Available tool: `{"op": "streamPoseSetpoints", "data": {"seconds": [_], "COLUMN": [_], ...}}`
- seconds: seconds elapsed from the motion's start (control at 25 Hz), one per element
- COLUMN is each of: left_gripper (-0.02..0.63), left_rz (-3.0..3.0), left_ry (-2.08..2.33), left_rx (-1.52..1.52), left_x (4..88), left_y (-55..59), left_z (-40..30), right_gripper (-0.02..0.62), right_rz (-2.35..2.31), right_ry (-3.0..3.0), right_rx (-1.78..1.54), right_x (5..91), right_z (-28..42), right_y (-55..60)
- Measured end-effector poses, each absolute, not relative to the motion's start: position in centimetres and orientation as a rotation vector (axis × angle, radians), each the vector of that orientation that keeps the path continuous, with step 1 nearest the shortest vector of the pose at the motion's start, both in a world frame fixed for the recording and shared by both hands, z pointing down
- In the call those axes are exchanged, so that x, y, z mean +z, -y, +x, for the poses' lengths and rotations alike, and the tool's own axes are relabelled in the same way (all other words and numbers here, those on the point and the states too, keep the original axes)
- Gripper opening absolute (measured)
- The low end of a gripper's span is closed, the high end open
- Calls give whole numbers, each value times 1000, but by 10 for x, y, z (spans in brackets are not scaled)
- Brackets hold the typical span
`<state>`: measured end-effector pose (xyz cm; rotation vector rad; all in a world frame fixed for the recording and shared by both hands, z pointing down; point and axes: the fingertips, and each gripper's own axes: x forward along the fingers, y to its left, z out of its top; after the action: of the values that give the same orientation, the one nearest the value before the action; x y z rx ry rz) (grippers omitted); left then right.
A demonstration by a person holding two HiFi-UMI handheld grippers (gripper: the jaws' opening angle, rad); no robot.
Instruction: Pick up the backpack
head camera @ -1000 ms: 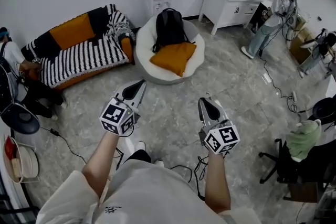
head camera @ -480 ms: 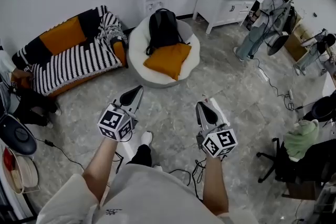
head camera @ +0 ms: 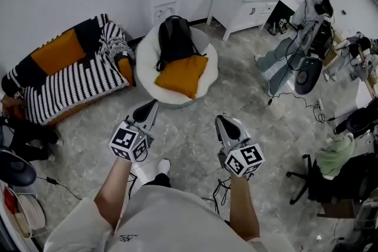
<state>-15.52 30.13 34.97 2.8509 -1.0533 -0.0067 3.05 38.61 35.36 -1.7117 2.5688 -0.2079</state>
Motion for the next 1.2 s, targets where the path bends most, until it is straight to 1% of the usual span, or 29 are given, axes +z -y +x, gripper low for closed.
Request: {"op": "streamPoseSetpoints", "data": {"seconds": [0.52,0.72,1.2], "left_gripper": [-5,-5,-5], "left_rz": [2853,2833,2835], "left_ry": [1025,1015,1036], "left_rx": [-48,-63,-11], "left_x": [354,356,366], "left_y": [-227,-210,-174], "left_z": [-190,-197,-180], "right_gripper": [3,3,3], "right_rz": [-1759,-1777,-1713], "right_ry": [-2577,-2562,-2552], "right_rx": [-163,-199,-240], "right_x": [340,344,359], "right_z": [12,12,24], "right_y": [-314,-301,-245]}}
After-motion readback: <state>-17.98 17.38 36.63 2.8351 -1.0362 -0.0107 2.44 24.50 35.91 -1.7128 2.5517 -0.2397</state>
